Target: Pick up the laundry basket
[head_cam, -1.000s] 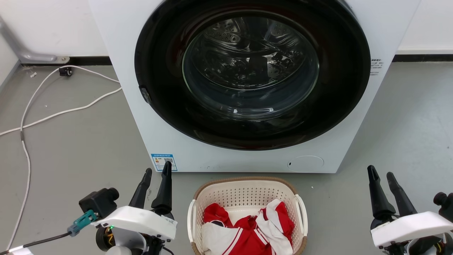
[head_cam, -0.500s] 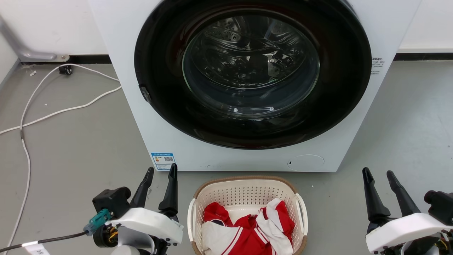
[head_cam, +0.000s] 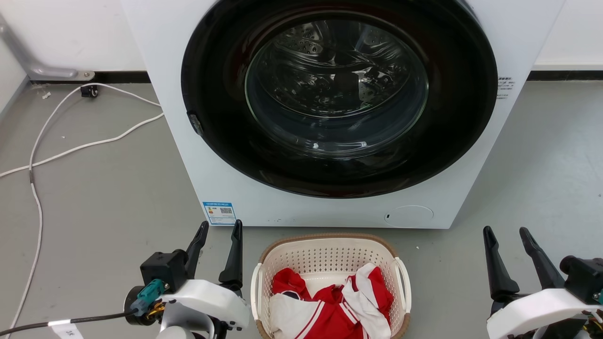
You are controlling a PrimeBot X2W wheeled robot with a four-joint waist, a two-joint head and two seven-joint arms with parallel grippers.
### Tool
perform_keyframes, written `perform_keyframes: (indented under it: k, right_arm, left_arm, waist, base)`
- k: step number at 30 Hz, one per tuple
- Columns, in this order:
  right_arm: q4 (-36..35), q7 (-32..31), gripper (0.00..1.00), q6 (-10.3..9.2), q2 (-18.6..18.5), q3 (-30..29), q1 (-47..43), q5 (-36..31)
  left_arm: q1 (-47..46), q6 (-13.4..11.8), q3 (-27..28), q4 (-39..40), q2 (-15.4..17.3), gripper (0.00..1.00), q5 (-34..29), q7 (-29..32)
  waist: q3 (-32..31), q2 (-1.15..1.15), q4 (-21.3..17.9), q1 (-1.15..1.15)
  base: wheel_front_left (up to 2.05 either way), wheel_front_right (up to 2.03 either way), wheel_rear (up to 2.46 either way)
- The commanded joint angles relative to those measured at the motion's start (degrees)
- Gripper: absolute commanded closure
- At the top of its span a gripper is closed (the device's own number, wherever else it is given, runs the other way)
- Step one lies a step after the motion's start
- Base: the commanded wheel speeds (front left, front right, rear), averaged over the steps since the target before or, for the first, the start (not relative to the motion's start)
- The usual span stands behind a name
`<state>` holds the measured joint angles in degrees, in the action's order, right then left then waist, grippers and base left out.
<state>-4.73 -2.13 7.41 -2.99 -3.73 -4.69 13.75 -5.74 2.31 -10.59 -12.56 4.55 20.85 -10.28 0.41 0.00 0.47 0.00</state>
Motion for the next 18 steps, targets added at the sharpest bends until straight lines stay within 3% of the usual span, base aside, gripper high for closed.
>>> perform_keyframes:
  k: [1, 18]
  right_arm:
    - [-0.8, 0.0, 0.00, 0.09, 0.1, -0.1, -0.2, -1.2]
    - [-2.7, 0.6, 0.00, 0.11, 0.1, -0.6, -1.6, -7.2]
  left_arm:
    - [-1.0, -0.3, -0.2, 0.2, 0.3, 0.00, -1.0, -0.5]
    - [-1.0, -1.4, -1.6, -0.6, 0.3, 0.00, -8.7, -2.6]
  waist:
    - [0.0, 0.00, 0.0, 0.00]
    - [0.1, 0.00, 0.1, 0.00]
  base:
    - [0.00, 0.00, 0.00]
    - [0.00, 0.00, 0.00]
